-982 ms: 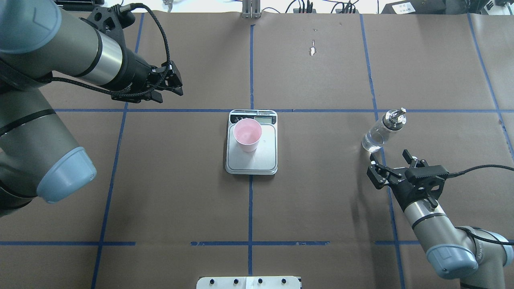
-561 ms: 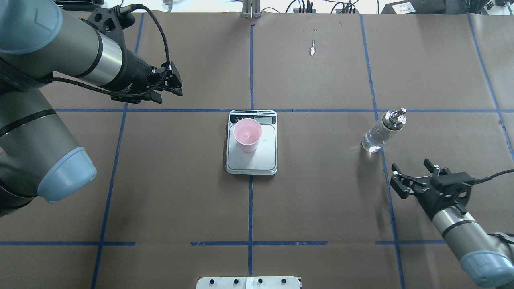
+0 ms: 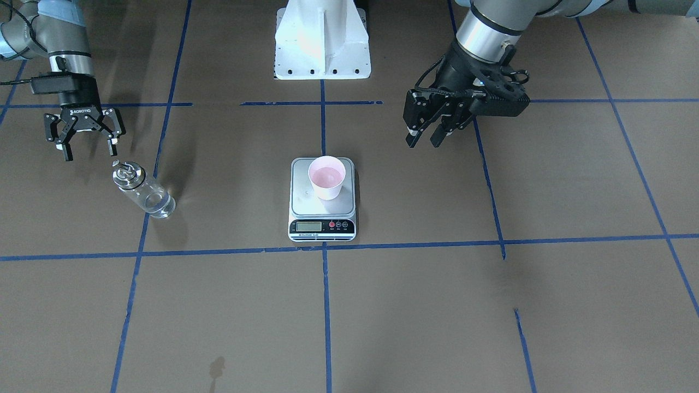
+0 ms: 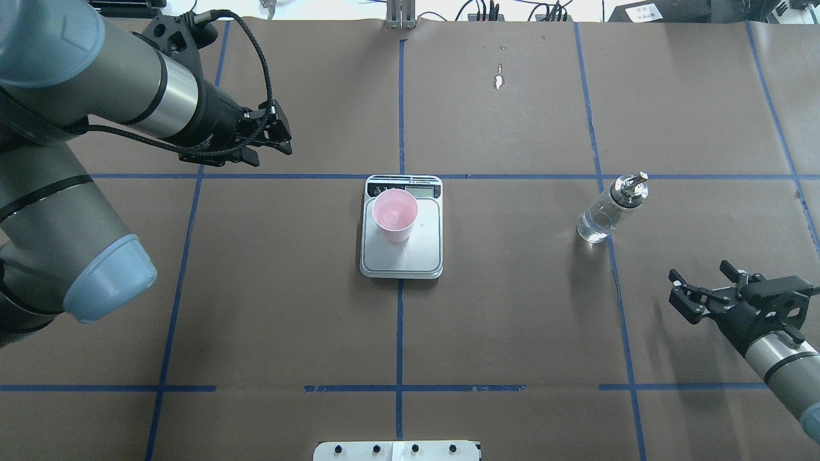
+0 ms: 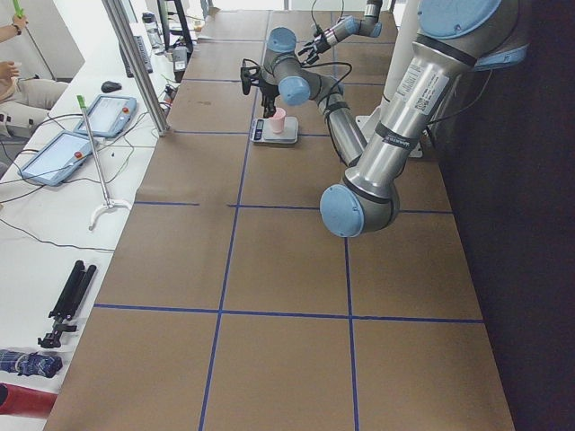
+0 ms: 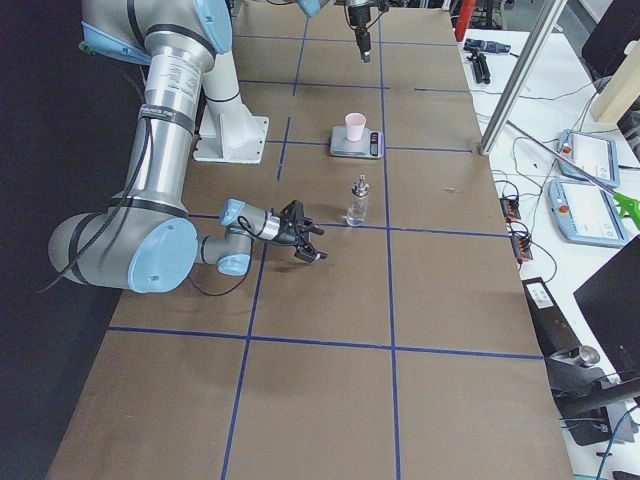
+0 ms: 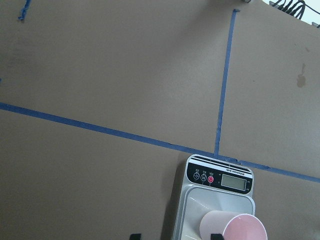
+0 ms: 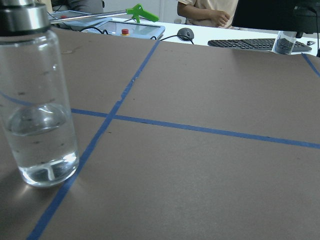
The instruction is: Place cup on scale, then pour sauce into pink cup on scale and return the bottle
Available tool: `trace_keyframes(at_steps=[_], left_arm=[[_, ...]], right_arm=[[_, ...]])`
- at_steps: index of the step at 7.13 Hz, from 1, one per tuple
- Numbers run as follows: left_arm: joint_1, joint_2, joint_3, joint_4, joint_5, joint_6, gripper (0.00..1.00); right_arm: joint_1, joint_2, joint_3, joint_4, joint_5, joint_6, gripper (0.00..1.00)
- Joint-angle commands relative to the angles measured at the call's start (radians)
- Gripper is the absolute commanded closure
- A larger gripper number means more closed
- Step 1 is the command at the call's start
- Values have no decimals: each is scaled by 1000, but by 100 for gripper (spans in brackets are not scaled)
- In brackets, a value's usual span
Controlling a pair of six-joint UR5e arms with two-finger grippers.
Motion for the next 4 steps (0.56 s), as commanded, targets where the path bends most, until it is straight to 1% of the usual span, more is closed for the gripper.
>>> trace_keyframes(at_steps=[1,2,3,4], left_arm=[[3,-4,6,-8,-1,2,44],[3,-1,6,-8,-1,8,44],[1,6,7,-10,4,19,44],[-8,8,12,1,2,118,44]], right_arm=[[161,-5,-10,3,218,5,0],[327,6,-10,3,452,-7,0],[543,41,-20,-2,762,-32,0],[749,116,-77,-21,1025,-131,0]])
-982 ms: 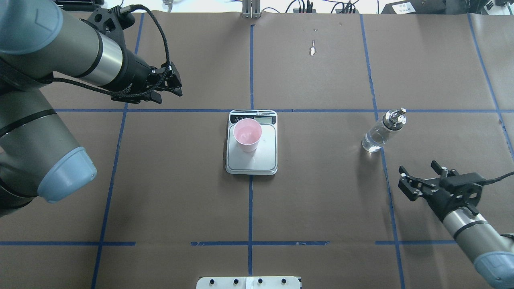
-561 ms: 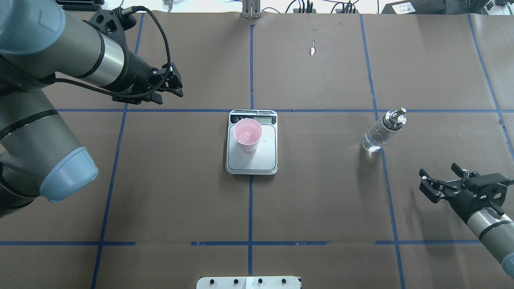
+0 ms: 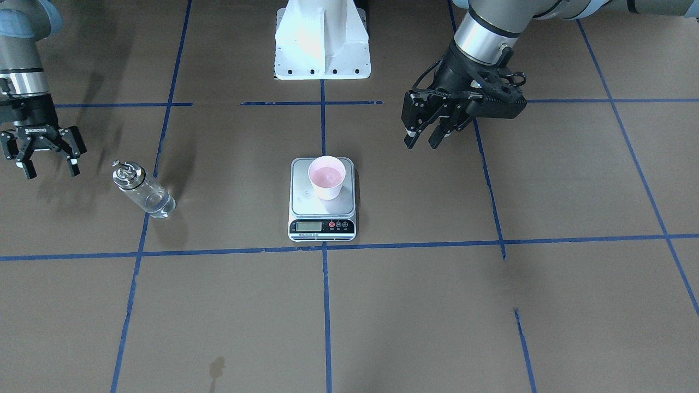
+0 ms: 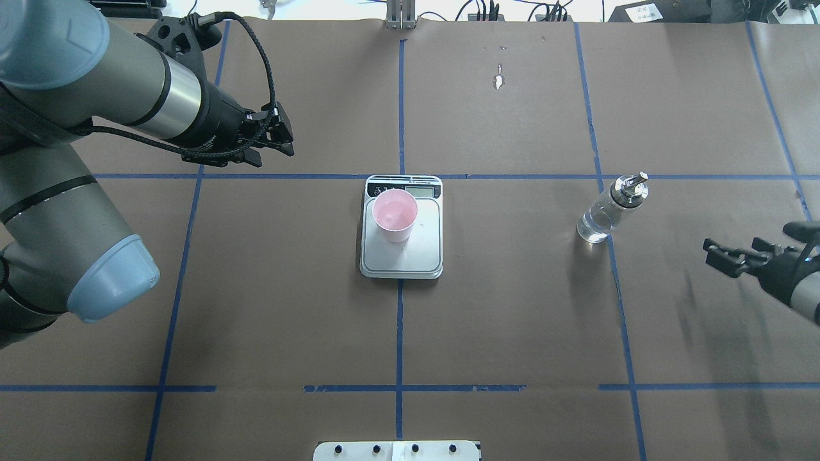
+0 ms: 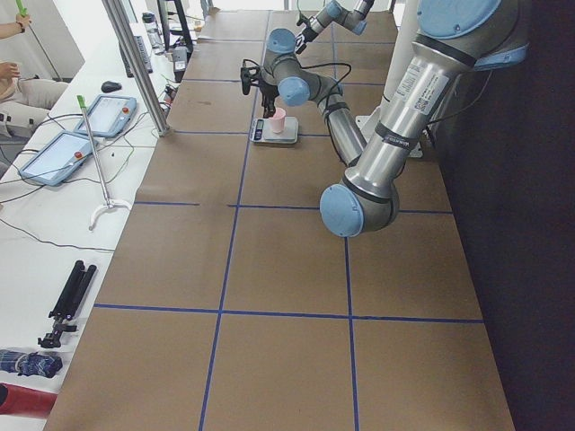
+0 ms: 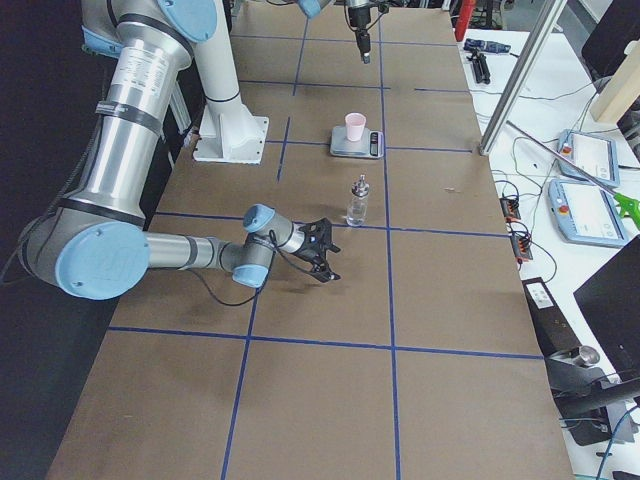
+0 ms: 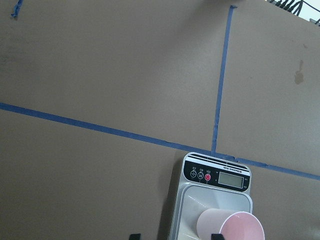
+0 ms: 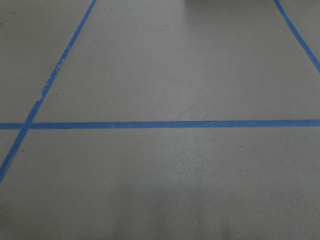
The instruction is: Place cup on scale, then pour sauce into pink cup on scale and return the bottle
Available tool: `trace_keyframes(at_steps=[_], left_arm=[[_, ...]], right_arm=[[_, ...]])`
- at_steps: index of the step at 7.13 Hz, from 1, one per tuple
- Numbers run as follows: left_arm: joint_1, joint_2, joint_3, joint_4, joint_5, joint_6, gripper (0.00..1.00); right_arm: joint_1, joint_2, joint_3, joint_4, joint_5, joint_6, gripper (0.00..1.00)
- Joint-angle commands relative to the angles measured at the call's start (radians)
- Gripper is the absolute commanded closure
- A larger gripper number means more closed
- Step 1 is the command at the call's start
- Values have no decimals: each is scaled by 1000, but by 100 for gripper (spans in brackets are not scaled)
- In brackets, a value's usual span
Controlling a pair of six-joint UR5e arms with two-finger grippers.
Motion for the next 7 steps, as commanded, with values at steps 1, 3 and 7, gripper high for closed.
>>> trace_keyframes(at_steps=[1,3,7], left_arm=[[-48,15,24,8,-1,168,44],[-140,108,27,8,-35,384,44],[-488,210,256,6,-165,1065,44]], right_arm=[[461,171,-131,-102,604,-193,0],[690,293,-180,-375,844,-418,0],[848,392,-170,-881,978,-1033,0]])
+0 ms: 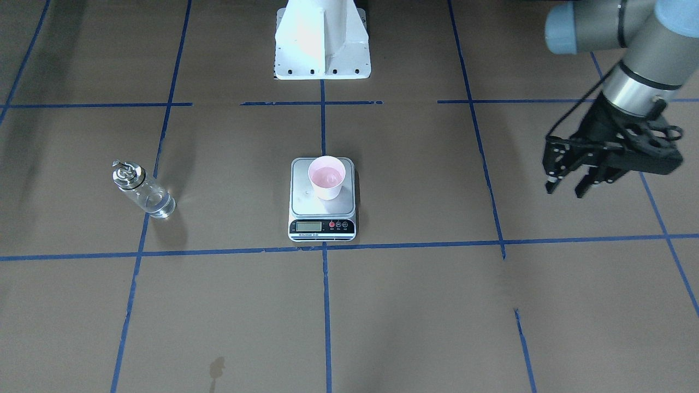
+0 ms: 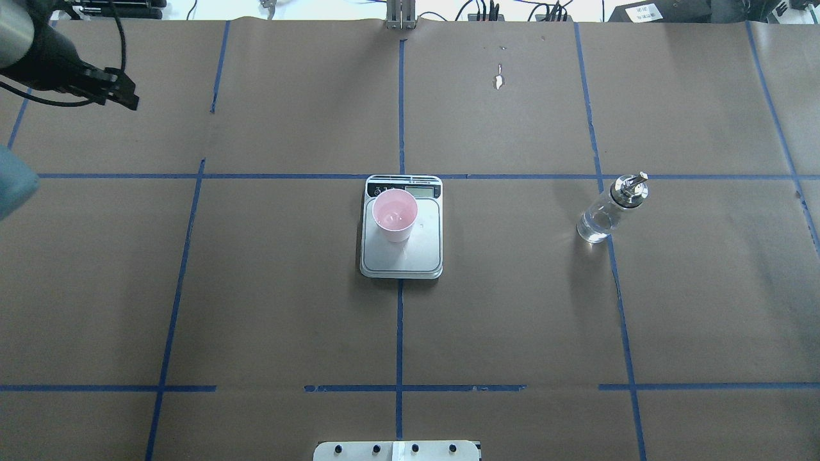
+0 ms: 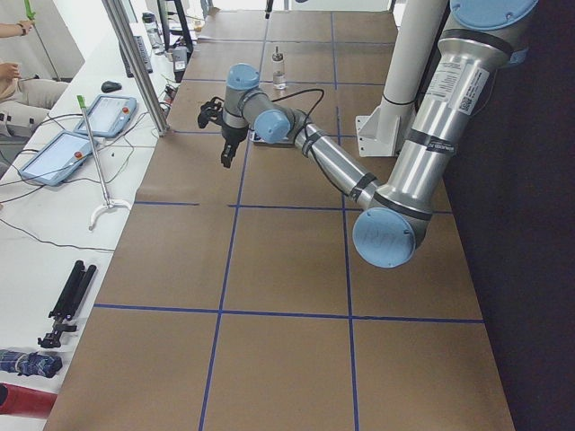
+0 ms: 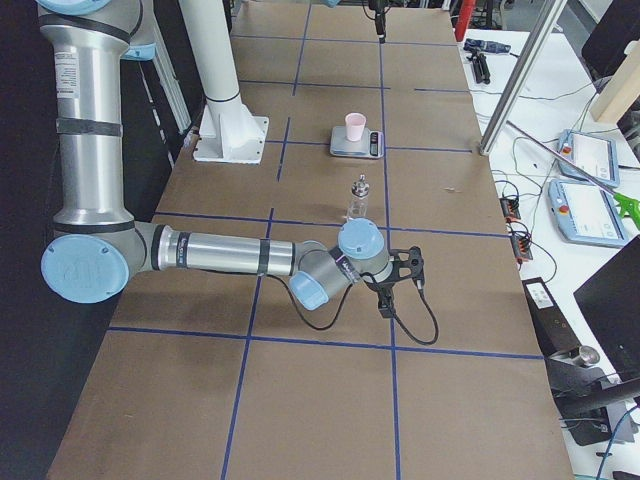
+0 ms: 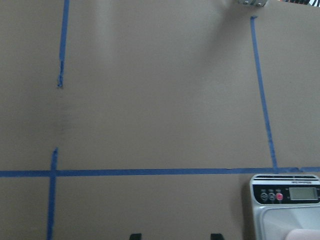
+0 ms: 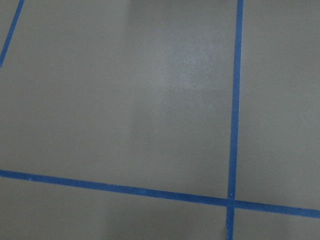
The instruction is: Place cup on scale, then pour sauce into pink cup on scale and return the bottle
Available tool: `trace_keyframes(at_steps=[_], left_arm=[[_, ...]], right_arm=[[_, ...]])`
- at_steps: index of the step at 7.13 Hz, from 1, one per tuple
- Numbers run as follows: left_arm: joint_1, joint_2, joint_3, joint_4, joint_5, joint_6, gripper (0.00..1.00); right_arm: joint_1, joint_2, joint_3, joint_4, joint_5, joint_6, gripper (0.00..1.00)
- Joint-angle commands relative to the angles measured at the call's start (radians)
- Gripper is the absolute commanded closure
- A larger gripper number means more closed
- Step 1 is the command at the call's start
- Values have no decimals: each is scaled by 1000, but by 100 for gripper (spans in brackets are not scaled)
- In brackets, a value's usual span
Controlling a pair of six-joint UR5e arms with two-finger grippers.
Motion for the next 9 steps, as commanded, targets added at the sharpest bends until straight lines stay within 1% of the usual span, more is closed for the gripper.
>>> trace_keyframes(at_steps=[1,2,3,4,5,6,7,8,9], left_arm=[[-196,17,198,6,-68,398,44],[-234,35,296,3,-72,463,44],[-282,49,340,29,-131,494,44],[-287,37,370,142,-168,504,44],[-290,43,371,172,-170,563,43],[-296,110,369,163,-174,680,38],[-296,143,362,149,-176,697,38],[-317,149,369,152,-177,692,0],[-357,148,374,150,-202,633,0]], right_arm=[[43,38,7,-255,59,-241,0],[56,35,7,-265,107,-242,0],[62,36,10,-309,139,-242,0],[62,36,27,-369,152,-245,0],[60,35,56,-396,152,-248,0],[60,24,84,-397,149,-249,0],[68,-17,117,-386,135,-251,0],[66,-66,142,-339,74,-242,0],[66,-85,150,-278,58,-237,0]])
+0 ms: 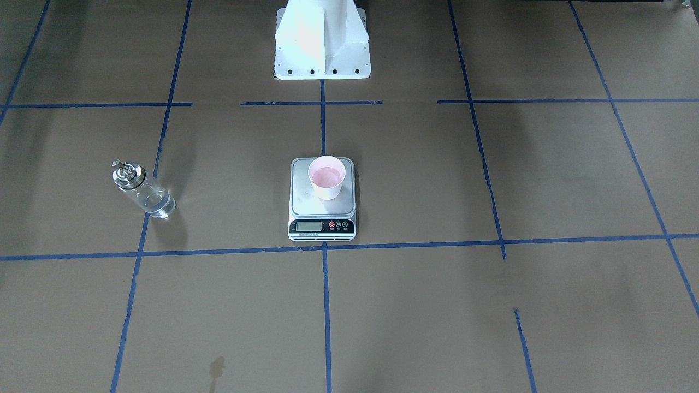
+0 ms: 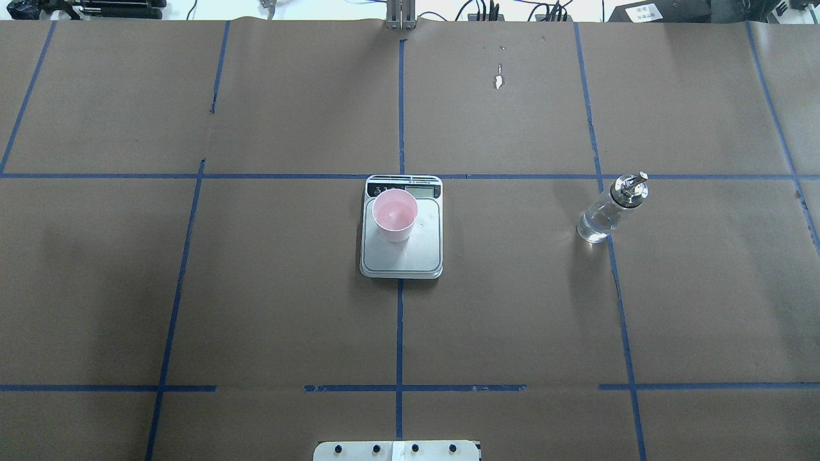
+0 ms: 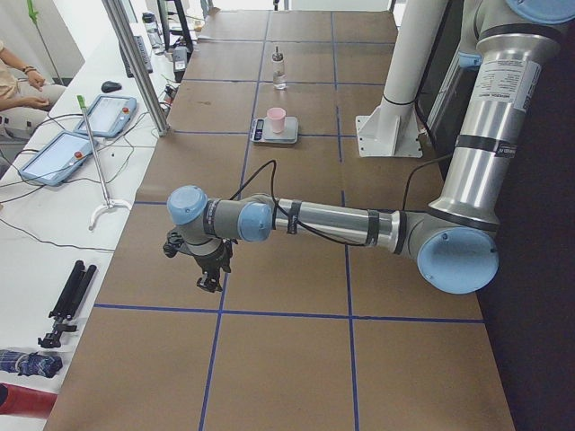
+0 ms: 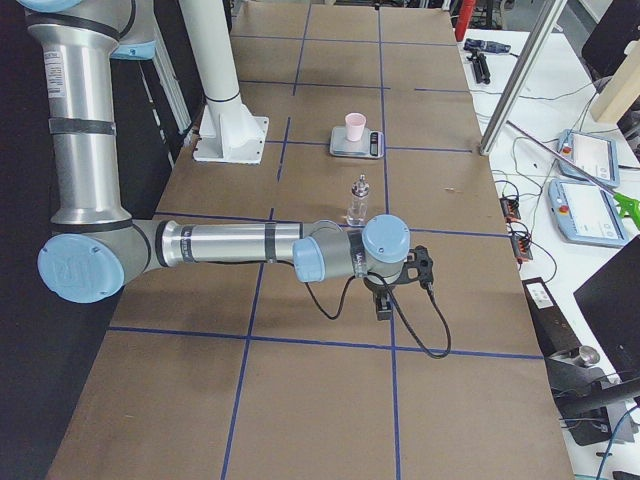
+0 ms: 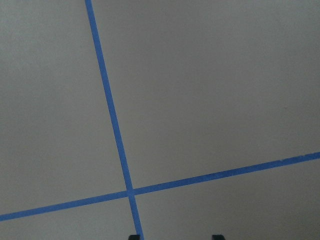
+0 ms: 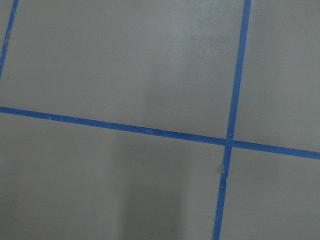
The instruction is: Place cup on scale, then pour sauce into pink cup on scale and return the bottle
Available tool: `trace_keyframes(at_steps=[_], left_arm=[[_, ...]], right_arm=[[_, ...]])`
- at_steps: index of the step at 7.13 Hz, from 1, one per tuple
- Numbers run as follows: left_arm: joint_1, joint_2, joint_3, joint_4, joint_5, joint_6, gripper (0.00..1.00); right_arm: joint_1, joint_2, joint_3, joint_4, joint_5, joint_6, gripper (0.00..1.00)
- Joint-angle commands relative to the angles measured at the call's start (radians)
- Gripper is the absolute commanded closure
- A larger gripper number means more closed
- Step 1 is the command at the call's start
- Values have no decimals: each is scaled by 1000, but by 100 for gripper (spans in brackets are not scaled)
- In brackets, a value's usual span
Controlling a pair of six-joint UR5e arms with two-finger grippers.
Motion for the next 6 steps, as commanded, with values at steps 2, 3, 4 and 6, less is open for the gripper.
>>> trace_keyframes(at_steps=[2,3,4,6], left_arm=[[-184,7,7,13,-108,-54,0],[-181,-5,23,3,-107,-56,0],[-178,9,43,-45,-75,-54,0],[-172,6,60,-93,-46,-78,0]], right_arm=[[-4,-76,0,191,-34,-1,0],[-30,-73,-5,237,-39,8,0],[-50,-61,4,201,-28,12,0],[-87,61,40,-196,-29,-54,0]])
